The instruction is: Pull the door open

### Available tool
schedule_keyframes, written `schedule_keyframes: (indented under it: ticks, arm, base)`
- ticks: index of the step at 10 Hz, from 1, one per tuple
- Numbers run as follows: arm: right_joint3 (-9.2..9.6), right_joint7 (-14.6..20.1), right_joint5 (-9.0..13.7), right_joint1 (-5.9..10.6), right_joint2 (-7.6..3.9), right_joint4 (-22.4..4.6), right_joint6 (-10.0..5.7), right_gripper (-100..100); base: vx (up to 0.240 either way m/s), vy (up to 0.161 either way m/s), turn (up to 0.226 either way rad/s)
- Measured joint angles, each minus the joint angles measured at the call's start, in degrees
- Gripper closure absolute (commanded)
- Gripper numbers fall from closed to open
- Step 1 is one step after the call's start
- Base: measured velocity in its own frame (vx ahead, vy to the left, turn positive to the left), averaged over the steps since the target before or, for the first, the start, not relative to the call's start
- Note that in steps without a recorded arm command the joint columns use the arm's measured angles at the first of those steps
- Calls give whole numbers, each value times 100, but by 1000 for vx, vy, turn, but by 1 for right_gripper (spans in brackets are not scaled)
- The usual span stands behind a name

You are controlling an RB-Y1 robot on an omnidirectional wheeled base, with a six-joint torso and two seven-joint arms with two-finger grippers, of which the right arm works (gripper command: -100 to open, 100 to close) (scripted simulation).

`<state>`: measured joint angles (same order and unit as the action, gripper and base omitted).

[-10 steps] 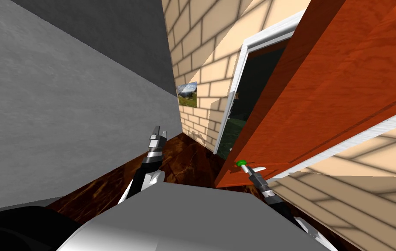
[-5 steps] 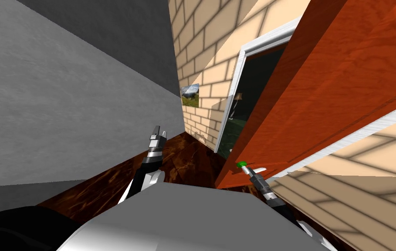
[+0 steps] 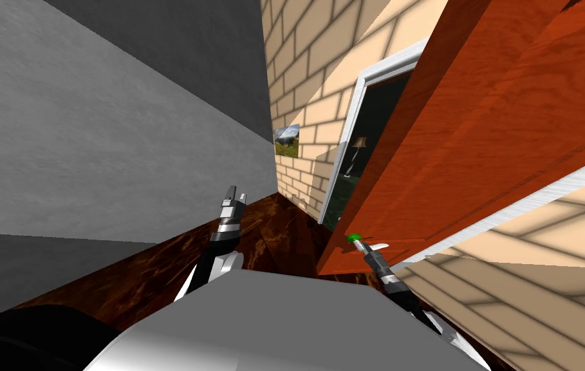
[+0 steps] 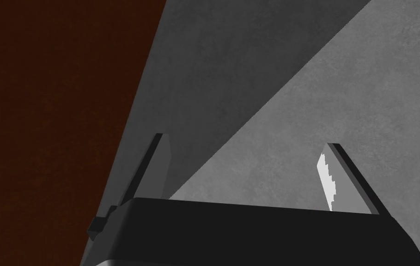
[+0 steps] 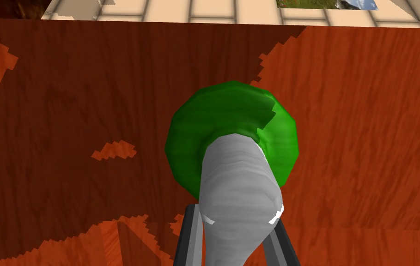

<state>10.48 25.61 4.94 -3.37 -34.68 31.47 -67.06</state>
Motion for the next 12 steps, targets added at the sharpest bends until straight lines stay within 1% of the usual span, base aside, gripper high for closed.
schedule_keyframes:
  ticks: [1,2,3,4,5,6,7,8,9,10,12]
  arm:
    - [-6,-41,6,181,60,-188,17,100]
    - [-17,-77,17,227,91,-167,87,100]
    - [-23,-119,27,273,134,-139,190,100]
    - [-48,-175,51,270,167,6,371,100]
    - [-56,-215,61,341,209,7,464,100]
    - [-69,-259,74,442,259,-65,508,100]
    - [-84,-306,88,595,317,-203,540,100]
    - [-97,-344,102,615,343,-128,642,100]
    - [-106,-388,113,714,392,-172,719,100]
    - [-126,-439,130,718,422,-82,843,100]
    - [-170,-549,173,771,503,116,1145,100]
  base:
    - [-193,-82,108]
    - [-156,-85,119]
    - [-165,-97,192]
    - [-168,-91,135]
    - [-178,-85,155]
    - [-212,-96,200]
    - [-185,-95,131]
    - [-185,-81,128]
    - [-144,-69,129]
    - [-173,-104,158]
    - [-165,-96,131]
